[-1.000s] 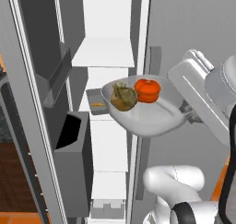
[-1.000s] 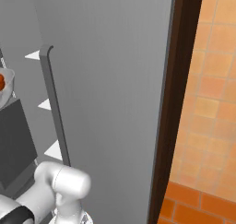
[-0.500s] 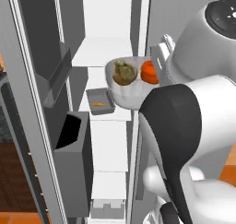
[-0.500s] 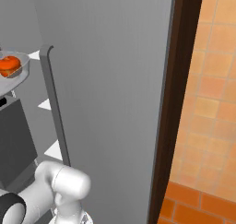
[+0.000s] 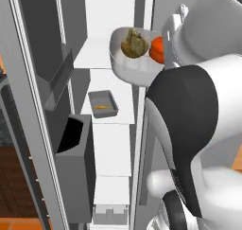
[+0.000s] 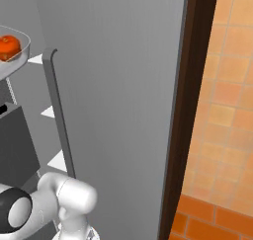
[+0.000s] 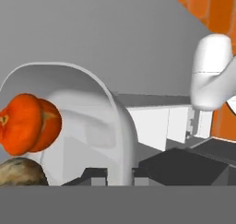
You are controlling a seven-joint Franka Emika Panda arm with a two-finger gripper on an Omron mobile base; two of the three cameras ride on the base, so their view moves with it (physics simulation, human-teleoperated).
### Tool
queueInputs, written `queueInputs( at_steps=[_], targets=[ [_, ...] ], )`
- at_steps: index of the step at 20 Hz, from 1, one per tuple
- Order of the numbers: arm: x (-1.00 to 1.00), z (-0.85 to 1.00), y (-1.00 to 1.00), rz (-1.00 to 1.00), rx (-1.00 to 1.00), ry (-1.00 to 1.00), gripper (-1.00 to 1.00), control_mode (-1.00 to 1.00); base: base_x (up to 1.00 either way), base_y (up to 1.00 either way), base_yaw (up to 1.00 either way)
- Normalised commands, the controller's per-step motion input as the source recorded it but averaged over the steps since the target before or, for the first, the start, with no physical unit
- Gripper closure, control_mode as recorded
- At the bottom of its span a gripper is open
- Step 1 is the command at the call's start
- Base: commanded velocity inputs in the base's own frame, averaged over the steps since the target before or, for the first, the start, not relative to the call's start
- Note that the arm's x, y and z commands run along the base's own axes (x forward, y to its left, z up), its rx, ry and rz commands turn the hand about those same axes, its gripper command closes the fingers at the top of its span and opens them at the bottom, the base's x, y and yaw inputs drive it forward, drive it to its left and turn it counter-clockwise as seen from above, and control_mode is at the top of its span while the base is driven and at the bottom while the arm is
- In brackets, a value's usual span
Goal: Take the meat container that has the shrimp and place it on the second highest rack of the freezer. Then take the vegetable container that has the onion and squash and place it on the highest rack of the freezer.
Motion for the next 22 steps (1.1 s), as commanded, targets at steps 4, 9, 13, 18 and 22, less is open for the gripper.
queueInputs(
  at_steps=[4, 9, 13, 18, 22],
  targets=[
    [0.67, 0.07, 0.51, 0.0, 0.0, -0.06, 1.0, -1.0, 0.0, 0.0, 0.0],
    [0.79, 0.0, 0.32, 0.01, 0.0, -0.15, 1.0, -1.0, 0.0, 0.0, 0.0],
    [0.86, -0.11, 0.13, 0.03, 0.0, -0.23, 1.0, -1.0, 0.0, 0.0, 0.0],
    [0.82, -0.32, 0.07, 0.01, -0.02, -0.15, 1.0, -1.0, 0.0, 0.0, 0.0],
    [0.84, -0.33, 0.0, 0.0, -0.02, -0.04, 1.0, -1.0, 0.0, 0.0, 0.0]
  ],
)
